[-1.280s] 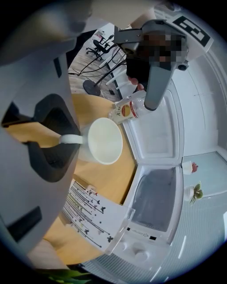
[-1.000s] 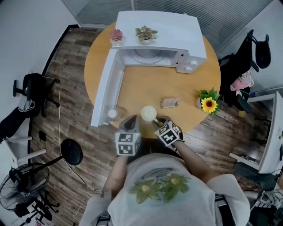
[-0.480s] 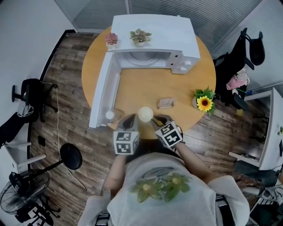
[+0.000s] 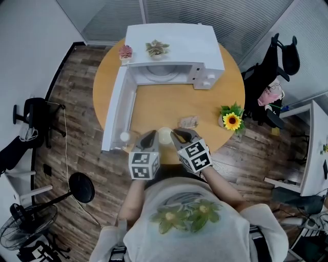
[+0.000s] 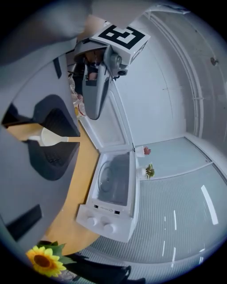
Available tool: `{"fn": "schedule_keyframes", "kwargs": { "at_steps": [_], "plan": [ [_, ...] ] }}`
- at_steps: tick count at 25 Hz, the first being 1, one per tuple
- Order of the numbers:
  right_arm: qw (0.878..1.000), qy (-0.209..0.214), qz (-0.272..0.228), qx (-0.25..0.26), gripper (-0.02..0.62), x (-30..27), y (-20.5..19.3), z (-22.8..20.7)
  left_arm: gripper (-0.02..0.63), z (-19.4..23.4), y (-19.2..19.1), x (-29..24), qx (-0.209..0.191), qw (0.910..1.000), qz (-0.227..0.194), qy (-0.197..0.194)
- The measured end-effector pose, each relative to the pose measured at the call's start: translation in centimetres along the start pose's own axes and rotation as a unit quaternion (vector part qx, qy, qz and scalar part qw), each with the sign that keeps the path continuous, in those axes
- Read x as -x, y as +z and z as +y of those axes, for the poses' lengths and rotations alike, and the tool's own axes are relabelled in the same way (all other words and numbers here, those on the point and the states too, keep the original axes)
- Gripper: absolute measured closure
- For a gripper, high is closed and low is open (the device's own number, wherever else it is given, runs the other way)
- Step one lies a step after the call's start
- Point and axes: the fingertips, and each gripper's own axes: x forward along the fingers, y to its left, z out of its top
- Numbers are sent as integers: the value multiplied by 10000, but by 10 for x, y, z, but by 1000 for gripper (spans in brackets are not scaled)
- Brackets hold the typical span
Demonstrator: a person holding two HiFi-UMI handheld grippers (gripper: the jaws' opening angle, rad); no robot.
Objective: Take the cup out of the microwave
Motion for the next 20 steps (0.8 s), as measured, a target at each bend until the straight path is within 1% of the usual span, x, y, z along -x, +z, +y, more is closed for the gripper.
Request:
{"fn": "schedule_keyframes", "kwargs": {
  "at_steps": [5, 7, 10, 15, 20],
  "plan": [
    [9989, -99, -453, -47, 577, 13, 31, -2, 603, -4, 21, 6, -23, 9996, -263, -20],
    [9979, -135, -625, -99, 578, 19, 42, -3, 603, -6, 30, 9, -38, 9993, -362, -31],
    [9964, -212, -822, -29, 578, 27, 58, -6, 603, -7, 42, 12, -106, 9986, -512, -23],
    [9941, -293, -1039, 58, 578, 39, 79, -13, 603, -11, 64, 20, -237, 9968, -760, -24],
    [9928, -360, -1134, 94, 578, 45, 90, -15, 603, -16, 84, 25, -342, 9944, -998, -114]
  ]
}}
